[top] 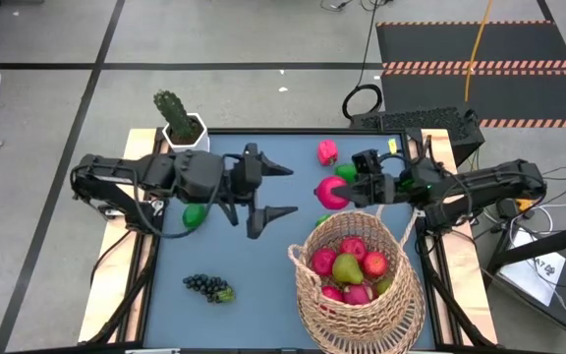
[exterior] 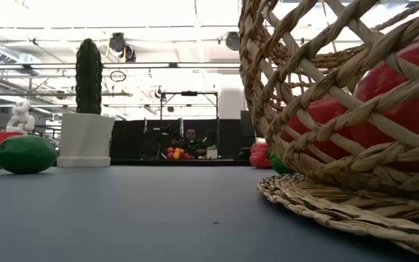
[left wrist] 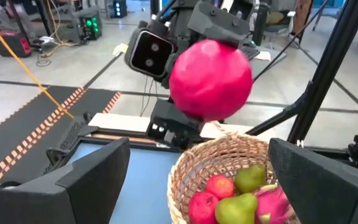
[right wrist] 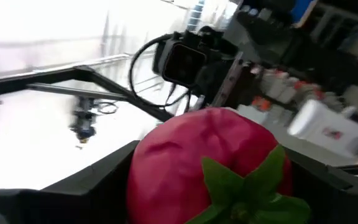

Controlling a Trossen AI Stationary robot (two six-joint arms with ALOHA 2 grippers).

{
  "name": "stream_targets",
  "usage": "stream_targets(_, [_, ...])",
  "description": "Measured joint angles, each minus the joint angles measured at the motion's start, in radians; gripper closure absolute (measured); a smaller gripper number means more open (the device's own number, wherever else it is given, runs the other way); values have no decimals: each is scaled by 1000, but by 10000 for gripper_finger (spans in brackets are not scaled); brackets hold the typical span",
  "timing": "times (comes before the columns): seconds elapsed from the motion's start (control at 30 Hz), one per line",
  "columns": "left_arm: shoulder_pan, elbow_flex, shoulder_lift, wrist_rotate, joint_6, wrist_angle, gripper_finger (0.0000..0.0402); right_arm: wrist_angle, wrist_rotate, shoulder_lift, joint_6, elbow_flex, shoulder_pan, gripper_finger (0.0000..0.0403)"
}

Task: Build produce basket
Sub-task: Put the red tomato into the brown basket

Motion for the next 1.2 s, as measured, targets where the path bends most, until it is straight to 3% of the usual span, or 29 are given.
stream_targets(0.4, [0, 0, -23, -5, 5, -46, 18, -764, -13, -22, -129, 361, 1, 97])
stream_targets(0.53, [0, 0, -23, -5, -7, -47, 18, -935, -11, -22, -125, 430, 1, 98])
stream_targets(0.83, [0, 0, -22, -5, -10, -47, 18, -1044, -5, 8, -74, 437, 39, 98])
stream_targets(1.2, [0, 0, -22, -7, -42, -61, 18, -1045, -6, 101, -74, 436, 112, 98])
